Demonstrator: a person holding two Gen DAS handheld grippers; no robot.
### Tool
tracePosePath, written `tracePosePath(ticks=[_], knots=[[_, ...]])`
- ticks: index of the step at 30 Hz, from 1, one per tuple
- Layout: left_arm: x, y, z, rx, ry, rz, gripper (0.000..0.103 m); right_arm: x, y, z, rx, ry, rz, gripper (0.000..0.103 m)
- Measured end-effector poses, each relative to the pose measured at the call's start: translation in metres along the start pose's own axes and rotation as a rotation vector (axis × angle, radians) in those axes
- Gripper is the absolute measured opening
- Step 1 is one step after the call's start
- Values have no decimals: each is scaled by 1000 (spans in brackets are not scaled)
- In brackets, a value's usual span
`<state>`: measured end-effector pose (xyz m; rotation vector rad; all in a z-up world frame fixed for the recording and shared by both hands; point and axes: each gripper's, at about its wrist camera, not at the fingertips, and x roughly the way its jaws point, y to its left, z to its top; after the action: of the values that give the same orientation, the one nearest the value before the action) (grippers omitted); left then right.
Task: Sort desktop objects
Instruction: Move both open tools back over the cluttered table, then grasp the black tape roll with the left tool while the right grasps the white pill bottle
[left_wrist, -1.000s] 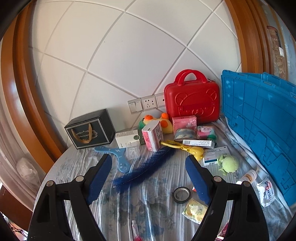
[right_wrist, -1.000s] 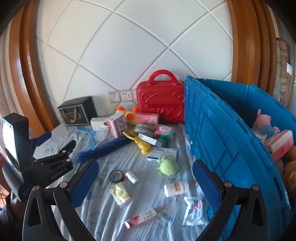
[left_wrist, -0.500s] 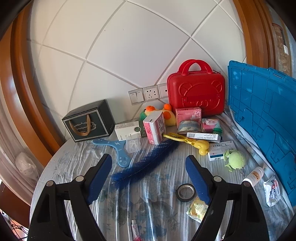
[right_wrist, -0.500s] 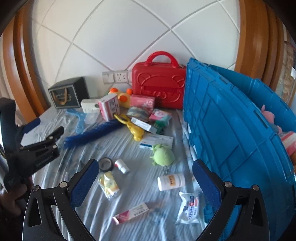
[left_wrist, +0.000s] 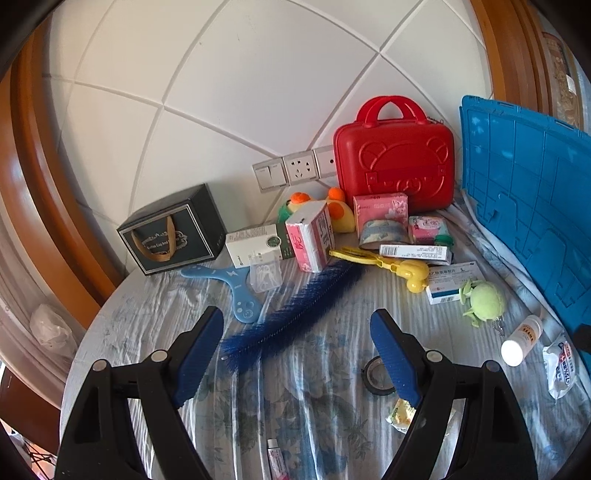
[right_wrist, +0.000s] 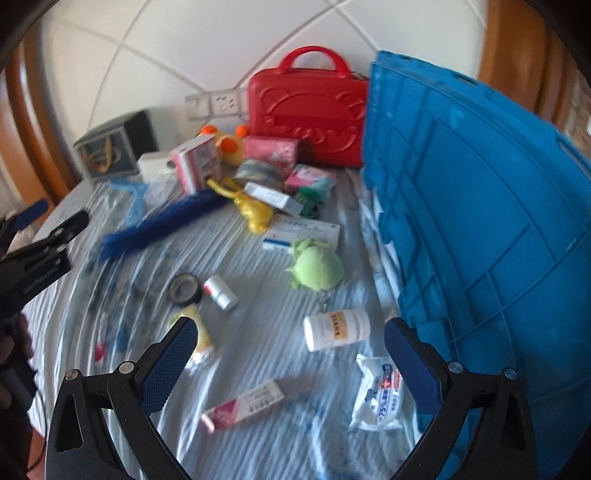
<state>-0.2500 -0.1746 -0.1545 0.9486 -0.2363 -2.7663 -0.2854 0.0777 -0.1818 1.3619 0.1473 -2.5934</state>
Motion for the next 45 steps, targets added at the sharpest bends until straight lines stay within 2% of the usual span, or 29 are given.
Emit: tracePosePath(ticks=[1,2,5,7,9,12,16,20,21,22,23,25,26,28,30,33,35,37,39,42,45], knots=[[2,1,-1,4,2,-2,82,15,-7,-3,19,72,19,103],[5,2,-3,9,5,1,82,25,-13,-7,39,108,24,103],[15,5,-5,13,13,0,82,41,-22,-12,57,105,-7,102],[26,7,-6,7,35,-8,82,56,-16,-4,4,113,-17,101],[34,6,-10,9,55,-30,82,72,-8,3,-46,148,-64,101],[44,0,-17,44,64,-41,82,97,-7,6,-37,186,-40,100],[57,-10,-31,94,98,-96,82,131,-8,6,-74,247,-65,100],[69,-13,-44,106,147,-144,82,152,-21,3,-14,296,-105,101],[73,-12,-45,104,158,-149,82,158,-22,0,-10,320,-152,103],[76,-12,-46,103,170,-156,82,162,-21,-3,-7,344,-163,103],[78,-12,-47,102,176,-161,82,164,-20,-7,15,357,-126,103],[80,-11,-48,99,170,-169,82,158,-10,-14,88,368,107,103],[80,-11,-48,101,169,-171,82,152,2,-15,53,355,163,100],[81,-10,-48,105,169,-161,82,136,17,-15,-35,287,149,99],[81,-9,-48,105,163,-165,82,128,18,-12,-45,261,136,100],[83,-5,-50,98,160,-175,82,137,4,-11,75,300,159,101],[84,-1,-52,93,165,-183,82,148,5,-14,111,353,218,100],[82,4,-55,99,164,-199,82,149,17,-18,35,343,208,100],[81,6,-59,107,160,-216,82,154,23,-22,-55,328,141,99],[89,0,-61,85,173,-253,82,165,17,-23,-21,353,144,88],[100,-17,-63,70,194,-340,82,163,18,-23,-39,345,149,87]])
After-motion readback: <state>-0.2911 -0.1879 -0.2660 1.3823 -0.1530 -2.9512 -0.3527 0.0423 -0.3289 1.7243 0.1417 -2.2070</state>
